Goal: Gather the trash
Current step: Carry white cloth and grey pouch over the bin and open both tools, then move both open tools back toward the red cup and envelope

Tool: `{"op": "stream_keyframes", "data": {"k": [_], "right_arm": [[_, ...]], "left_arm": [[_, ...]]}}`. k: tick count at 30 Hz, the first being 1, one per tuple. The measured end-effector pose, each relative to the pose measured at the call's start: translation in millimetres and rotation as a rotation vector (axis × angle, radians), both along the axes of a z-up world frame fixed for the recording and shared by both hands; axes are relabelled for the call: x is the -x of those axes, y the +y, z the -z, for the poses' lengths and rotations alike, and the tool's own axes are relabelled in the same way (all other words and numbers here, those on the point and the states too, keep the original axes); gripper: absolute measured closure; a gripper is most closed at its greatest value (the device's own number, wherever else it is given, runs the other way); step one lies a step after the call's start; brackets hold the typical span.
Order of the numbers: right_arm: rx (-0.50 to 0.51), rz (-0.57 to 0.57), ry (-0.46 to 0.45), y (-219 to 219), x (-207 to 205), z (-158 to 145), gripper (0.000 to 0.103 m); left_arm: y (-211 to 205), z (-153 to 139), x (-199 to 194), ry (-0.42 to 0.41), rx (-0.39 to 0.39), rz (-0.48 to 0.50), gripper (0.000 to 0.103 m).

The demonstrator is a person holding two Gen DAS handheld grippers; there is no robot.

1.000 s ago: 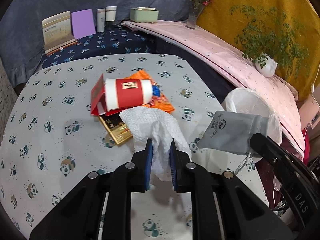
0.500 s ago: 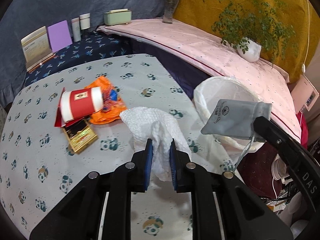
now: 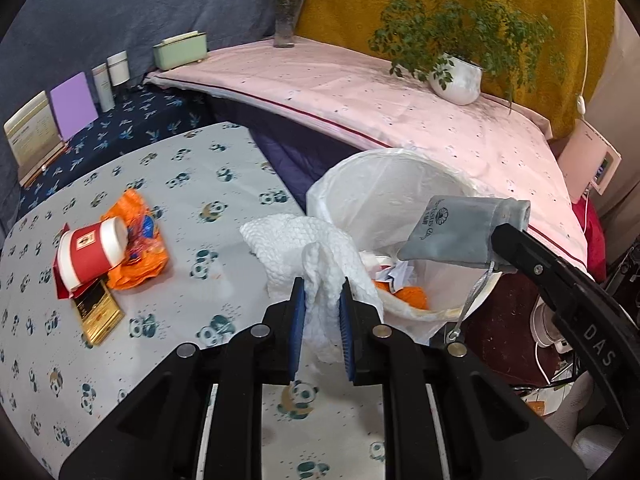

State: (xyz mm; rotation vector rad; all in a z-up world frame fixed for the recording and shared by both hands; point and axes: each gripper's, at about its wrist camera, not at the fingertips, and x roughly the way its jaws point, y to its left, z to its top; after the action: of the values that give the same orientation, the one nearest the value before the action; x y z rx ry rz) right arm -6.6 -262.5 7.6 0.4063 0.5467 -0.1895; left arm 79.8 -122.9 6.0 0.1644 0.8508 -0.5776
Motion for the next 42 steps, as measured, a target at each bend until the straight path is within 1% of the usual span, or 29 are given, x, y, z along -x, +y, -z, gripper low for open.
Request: {"op": "stream_keyframes", "data": {"k": [8, 12, 21, 23, 24, 25, 26, 30, 31, 34, 37, 40, 42], "right_arm": [[0.003, 0.041, 0.015, -26, 2, 6, 0.1], [0.014, 0.049, 0.026, -36, -1, 7, 0.1], [0.043, 0.042, 0.057, -48, -14, 11, 0.099], [0.041, 0.042, 0.068, -50, -17, 13, 0.097], [0.039, 0.045, 0.072, -51, -18, 14, 0.096], [0.037, 0.051, 0.074, -52, -18, 15, 0.095], [0.034, 0.054, 0.077, -54, -19, 16, 0.094], [0.021, 0.072, 0.077, -58, -18, 18, 0.085], [0.022, 0.076, 0.075, -58, -17, 17, 0.083], [0.023, 0.081, 0.072, -59, -16, 16, 0.081], [0.025, 0.084, 0.069, -57, -14, 15, 0.076], [0.03, 0.078, 0.068, -53, -14, 13, 0.074], [0.035, 0.072, 0.068, -49, -15, 12, 0.071]], "left_arm": [[-36, 2, 1, -0.001, -0.012, 0.062, 0.087], [-51, 6, -2, 0.014, -0.012, 0.089, 0.087], [-75, 14, -9, 0.017, -0.011, 0.135, 0.086], [-78, 16, -13, 0.028, -0.004, 0.151, 0.085], [-79, 18, -14, 0.038, 0.0, 0.159, 0.082], [-79, 20, -17, 0.046, 0.0, 0.161, 0.074], [-79, 21, -18, 0.045, 0.002, 0.157, 0.068], [-76, 22, -21, 0.035, 0.0, 0.139, 0.064], [-74, 22, -22, 0.034, 0.002, 0.129, 0.061], [-68, 21, -25, 0.032, 0.009, 0.105, 0.058], [-60, 20, -27, 0.027, 0.014, 0.078, 0.052], [-50, 19, -28, 0.016, 0.015, 0.051, 0.049], [-43, 18, -28, 0.012, 0.018, 0.029, 0.047]]}}
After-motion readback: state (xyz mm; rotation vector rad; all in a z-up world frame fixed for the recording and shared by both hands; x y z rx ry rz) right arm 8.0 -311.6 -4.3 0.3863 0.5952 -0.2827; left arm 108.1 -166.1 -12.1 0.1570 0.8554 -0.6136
